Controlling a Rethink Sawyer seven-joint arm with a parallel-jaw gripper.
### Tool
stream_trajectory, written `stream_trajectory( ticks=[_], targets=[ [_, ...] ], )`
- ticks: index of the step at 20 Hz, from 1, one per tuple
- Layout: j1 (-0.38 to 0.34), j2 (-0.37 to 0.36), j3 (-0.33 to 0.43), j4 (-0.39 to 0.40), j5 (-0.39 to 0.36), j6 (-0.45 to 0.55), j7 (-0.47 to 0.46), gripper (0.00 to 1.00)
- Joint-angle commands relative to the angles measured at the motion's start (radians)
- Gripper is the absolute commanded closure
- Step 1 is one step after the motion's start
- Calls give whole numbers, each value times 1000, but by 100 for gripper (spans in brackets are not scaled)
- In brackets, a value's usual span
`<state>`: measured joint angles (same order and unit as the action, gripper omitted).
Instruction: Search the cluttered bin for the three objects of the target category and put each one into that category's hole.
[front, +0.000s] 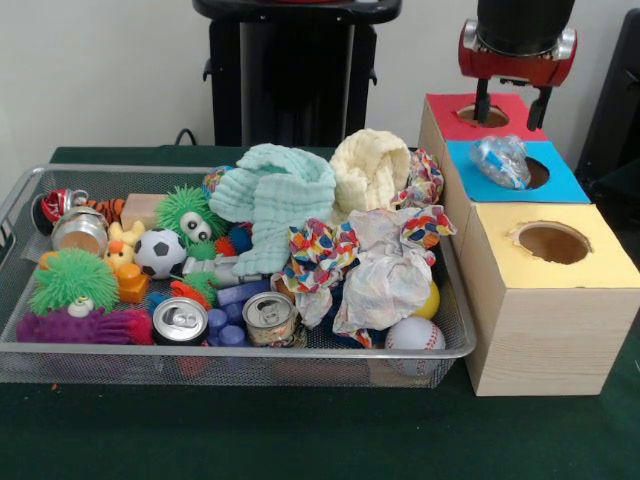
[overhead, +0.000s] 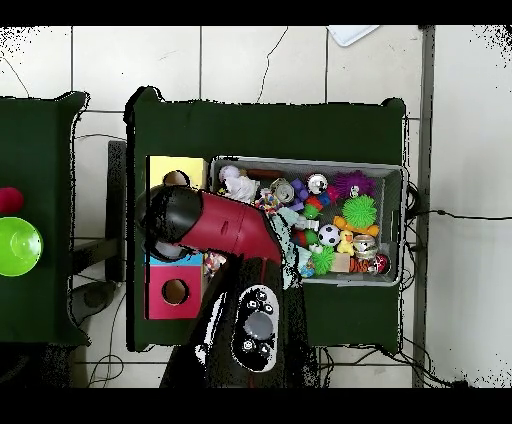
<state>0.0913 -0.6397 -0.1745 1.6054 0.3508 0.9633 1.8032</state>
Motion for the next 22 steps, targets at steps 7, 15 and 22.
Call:
stream_trajectory(
  ticks=[7,15,22],
  targets=[
    [-48,-18,5,22,16,70,245,0],
    [-66,-5,10,36,11,8,211,0],
    [-63,-10,10,56,18,-29,221,100]
  ],
)
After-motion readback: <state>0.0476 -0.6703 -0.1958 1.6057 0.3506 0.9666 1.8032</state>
